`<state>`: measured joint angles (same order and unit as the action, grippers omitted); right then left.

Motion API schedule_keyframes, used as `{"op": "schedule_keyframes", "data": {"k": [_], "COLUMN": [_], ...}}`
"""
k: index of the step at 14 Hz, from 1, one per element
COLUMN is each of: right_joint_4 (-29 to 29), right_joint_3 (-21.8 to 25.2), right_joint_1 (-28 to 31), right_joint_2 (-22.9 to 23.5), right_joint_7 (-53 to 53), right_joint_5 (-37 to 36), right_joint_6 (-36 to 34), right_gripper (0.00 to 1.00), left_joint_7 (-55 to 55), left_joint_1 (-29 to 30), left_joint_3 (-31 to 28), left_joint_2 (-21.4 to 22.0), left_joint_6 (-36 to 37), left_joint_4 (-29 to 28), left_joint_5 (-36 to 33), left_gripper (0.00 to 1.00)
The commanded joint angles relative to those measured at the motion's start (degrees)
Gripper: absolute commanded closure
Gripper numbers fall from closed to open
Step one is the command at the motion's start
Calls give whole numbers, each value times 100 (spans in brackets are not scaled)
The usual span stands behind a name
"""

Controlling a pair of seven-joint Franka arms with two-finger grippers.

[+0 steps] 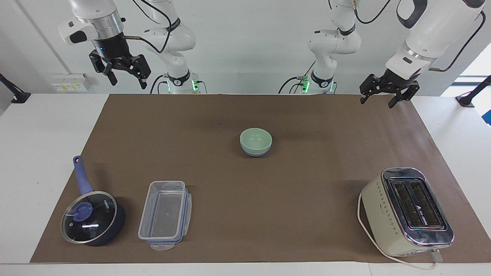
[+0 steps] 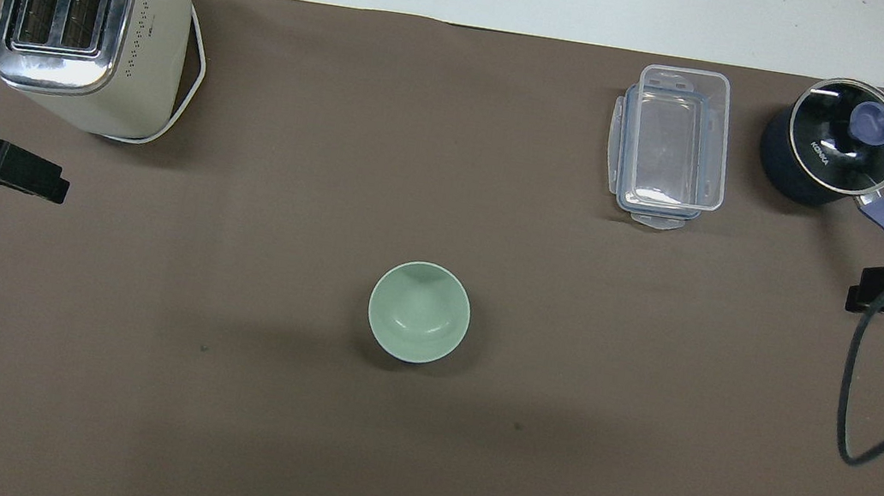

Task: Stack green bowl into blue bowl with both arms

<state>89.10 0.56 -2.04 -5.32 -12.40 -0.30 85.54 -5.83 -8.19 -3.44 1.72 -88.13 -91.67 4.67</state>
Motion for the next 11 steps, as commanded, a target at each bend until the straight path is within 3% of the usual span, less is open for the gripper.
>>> {"op": "schedule_keyframes", "data": {"k": [1,11], "right_joint_4": [221,169], "right_joint_3": [-21,-4], "right_joint_1": [72,116], "right_joint_2": [-154,-127], "right_joint_7": [159,528], "right_joint_5": [66,4], "right_joint_6": [174,86], "right_gripper": [0,0], "left_joint_7": [-15,3], "left_joint_1": [46,19], "left_joint_3": [36,62], "left_joint_2": [13,21], "left_joint_6": [112,24], "left_joint_4": [97,88], "left_joint_5": [-116,-72], "left_gripper": [0,0]}}
